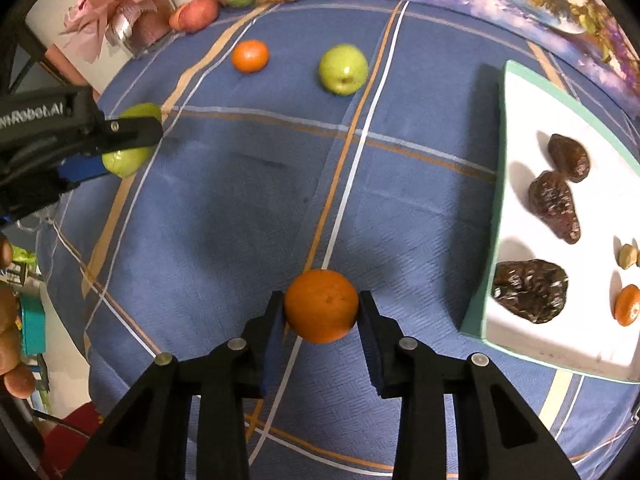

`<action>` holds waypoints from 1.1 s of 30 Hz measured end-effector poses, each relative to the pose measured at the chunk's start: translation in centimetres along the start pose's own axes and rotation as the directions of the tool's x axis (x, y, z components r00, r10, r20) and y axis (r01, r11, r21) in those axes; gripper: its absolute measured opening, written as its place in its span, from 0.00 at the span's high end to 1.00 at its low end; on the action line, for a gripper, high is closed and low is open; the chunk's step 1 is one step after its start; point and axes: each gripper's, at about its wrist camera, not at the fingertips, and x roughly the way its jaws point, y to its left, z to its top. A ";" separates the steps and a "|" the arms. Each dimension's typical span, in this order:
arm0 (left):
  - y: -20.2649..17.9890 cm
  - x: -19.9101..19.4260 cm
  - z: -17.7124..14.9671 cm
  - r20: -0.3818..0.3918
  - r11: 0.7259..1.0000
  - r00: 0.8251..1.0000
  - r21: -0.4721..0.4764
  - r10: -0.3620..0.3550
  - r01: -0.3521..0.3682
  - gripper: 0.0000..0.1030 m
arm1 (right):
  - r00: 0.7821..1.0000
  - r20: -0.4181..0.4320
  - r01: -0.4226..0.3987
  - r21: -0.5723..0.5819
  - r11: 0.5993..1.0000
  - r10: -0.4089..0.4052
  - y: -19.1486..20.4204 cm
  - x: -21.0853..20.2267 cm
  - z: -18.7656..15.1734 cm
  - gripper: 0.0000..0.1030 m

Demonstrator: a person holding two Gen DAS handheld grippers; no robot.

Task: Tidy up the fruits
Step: 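Carry the green pear over the tray with the left tool while the right tool carries the orange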

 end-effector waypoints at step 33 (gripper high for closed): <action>-7.9 0.3 0.3 0.046 0.983 0.986 0.098 -0.158 0.153 0.59 | 0.938 0.316 0.017 0.364 0.931 -0.141 -13.9 -11.2 4.4 0.64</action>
